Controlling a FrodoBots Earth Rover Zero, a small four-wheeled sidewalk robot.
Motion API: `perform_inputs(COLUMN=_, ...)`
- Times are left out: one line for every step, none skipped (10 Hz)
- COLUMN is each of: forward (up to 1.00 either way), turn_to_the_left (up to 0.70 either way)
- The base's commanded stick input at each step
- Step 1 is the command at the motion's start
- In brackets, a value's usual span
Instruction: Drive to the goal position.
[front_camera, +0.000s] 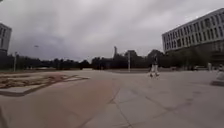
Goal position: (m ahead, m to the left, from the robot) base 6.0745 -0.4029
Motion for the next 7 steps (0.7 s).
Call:
perform_inputs(forward=0.70, turn_to_the_left=0.00)
perform_inputs(forward=0.70, turn_to_the_left=0.00)
perform_inputs(forward=0.70, turn_to_the_left=0.00)
perform_inputs(forward=0.70, turn_to_the_left=0.00)
perform_inputs(forward=0.70, turn_to_the_left=0.00)
perform_inputs(forward=0.70, turn_to_the_left=0.00)
perform_inputs(forward=0.70, turn_to_the_left=0.00)
